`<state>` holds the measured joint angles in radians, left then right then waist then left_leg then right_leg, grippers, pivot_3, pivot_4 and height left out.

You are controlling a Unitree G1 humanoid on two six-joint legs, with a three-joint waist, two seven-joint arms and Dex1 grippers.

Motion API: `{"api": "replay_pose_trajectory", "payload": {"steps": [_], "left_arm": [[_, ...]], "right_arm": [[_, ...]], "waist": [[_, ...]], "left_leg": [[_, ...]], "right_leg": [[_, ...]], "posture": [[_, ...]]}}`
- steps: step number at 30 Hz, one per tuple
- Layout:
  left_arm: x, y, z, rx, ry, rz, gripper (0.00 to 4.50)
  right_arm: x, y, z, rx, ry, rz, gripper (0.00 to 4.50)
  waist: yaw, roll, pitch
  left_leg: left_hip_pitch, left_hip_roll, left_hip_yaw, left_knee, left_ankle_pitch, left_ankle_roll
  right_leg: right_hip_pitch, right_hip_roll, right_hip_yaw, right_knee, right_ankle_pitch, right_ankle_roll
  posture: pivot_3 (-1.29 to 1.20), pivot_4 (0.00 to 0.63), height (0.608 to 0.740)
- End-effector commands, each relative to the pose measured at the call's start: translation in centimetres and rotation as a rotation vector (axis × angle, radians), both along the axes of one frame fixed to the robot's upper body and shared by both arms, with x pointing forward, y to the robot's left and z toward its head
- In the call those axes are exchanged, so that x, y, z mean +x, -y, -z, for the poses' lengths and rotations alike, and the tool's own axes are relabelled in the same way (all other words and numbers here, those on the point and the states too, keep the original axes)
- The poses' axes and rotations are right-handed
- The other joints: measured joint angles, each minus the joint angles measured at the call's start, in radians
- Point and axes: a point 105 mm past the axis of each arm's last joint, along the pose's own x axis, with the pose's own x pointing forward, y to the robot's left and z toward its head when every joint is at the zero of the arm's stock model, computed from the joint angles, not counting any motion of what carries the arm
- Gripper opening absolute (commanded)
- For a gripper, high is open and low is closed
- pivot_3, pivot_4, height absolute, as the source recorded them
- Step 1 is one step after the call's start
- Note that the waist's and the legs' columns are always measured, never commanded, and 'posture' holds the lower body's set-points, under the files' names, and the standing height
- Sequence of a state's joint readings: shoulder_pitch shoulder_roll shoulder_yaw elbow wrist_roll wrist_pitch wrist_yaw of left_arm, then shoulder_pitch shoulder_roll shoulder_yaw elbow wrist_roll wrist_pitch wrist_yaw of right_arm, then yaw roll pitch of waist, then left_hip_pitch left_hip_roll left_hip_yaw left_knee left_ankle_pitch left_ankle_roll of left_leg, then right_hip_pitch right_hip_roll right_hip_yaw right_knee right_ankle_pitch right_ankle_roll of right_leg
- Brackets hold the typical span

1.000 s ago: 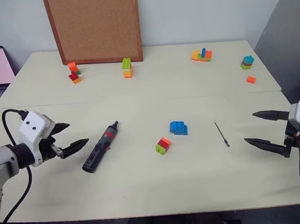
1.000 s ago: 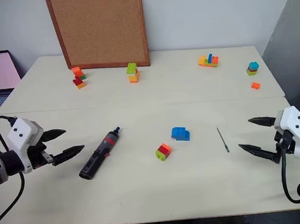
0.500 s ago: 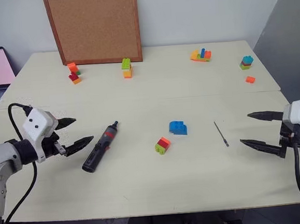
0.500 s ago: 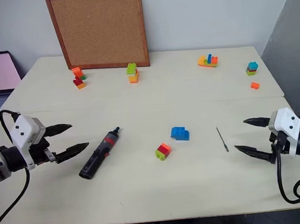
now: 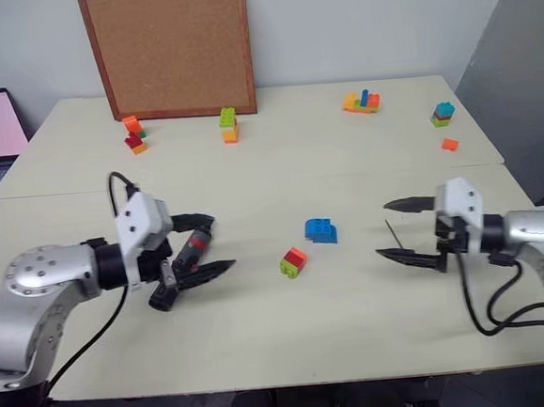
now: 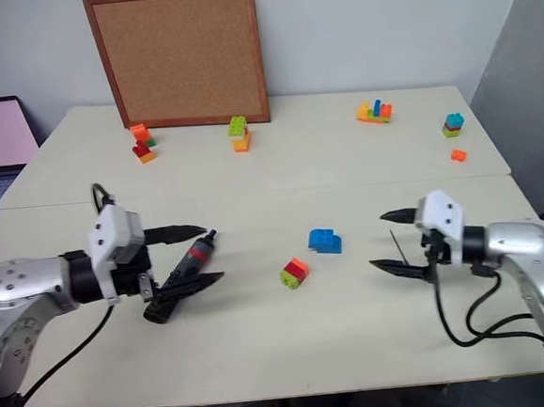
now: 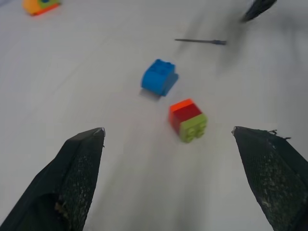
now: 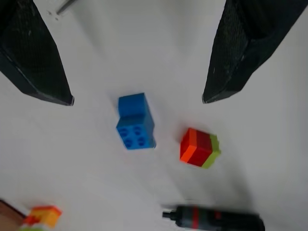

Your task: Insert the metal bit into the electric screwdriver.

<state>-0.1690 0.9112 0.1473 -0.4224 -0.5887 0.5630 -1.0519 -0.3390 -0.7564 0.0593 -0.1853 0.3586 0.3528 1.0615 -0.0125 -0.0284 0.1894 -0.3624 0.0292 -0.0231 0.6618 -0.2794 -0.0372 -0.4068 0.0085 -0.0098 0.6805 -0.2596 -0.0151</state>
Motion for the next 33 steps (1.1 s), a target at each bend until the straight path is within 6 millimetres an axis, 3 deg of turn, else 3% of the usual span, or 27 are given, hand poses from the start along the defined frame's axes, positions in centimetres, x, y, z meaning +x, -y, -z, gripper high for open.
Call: {"api": "replay_pose_trajectory", "payload": {"steps": [1, 9, 17, 21, 24, 26, 33], "left_arm": [[-0.6, 2.1, -0.2, -0.028, 0.011, 0.097, 4.46], [-1.5, 4.5, 0.8, -0.066, -0.001, 0.209, 4.46], [-1.5, 5.2, 0.7, -0.080, 0.032, 0.234, 4.46], [-1.6, 5.2, 1.0, -0.060, 0.008, 0.240, 4.50], [-1.7, 5.0, 1.3, -0.039, -0.018, 0.253, 4.50], [-1.8, 4.8, 1.8, -0.006, -0.037, 0.256, 4.50], [-1.4, 5.0, 1.8, -0.016, -0.021, 0.258, 4.50]], "right_arm": [[1.8, -1.3, 0.5, -0.041, 0.019, -0.028, 4.50], [4.9, -3.2, 2.1, -0.107, -0.015, -0.078, 4.50], [5.9, -6.1, 3.2, -0.108, -0.045, -0.155, 4.50], [6.1, -6.4, 3.5, -0.109, -0.053, -0.168, 3.56], [6.1, -6.4, 3.6, -0.110, -0.051, -0.173, 3.47], [5.9, -6.3, 3.7, -0.116, -0.048, -0.178, 3.16], [5.5, -5.8, 3.0, -0.087, -0.017, -0.157, 1.54]], "waist": [[-0.001, 0.000, 0.000], [0.001, 0.000, 0.000], [-0.001, 0.000, 0.000], [-0.003, 0.000, 0.000], [-0.004, 0.000, 0.000], [-0.004, 0.000, 0.000], [-0.005, 0.000, 0.000]], "left_leg": [[0.000, 0.000, 0.000, 0.000, 0.000, 0.000], [-0.002, 0.000, 0.000, 0.000, 0.000, 0.000], [-0.001, 0.001, -0.001, 0.000, 0.000, 0.000], [-0.001, 0.001, -0.001, 0.000, 0.000, 0.000], [-0.001, 0.001, -0.001, 0.000, 0.000, 0.000], [-0.001, 0.001, -0.001, 0.000, 0.000, 0.000], [-0.001, 0.001, -0.001, 0.000, 0.000, 0.000]], "right_leg": [[0.000, 0.000, 0.000, 0.000, 0.000, 0.000], [-0.001, 0.000, 0.000, -0.001, -0.001, -0.002], [-0.001, 0.002, 0.000, 0.000, -0.001, -0.002], [-0.001, 0.001, 0.000, 0.000, -0.001, -0.002], [-0.001, 0.000, 0.000, 0.000, -0.001, -0.002], [-0.001, 0.000, 0.000, 0.000, -0.001, -0.002], [-0.001, 0.001, 0.000, 0.000, -0.001, -0.002]], "posture": [[0.00, 0.150, 0.740], [0.00, 0.150, 0.740], [0.00, 0.150, 0.740], [0.00, 0.150, 0.740], [0.00, 0.150, 0.740], [0.00, 0.150, 0.740], [0.00, 0.150, 0.740]]}}
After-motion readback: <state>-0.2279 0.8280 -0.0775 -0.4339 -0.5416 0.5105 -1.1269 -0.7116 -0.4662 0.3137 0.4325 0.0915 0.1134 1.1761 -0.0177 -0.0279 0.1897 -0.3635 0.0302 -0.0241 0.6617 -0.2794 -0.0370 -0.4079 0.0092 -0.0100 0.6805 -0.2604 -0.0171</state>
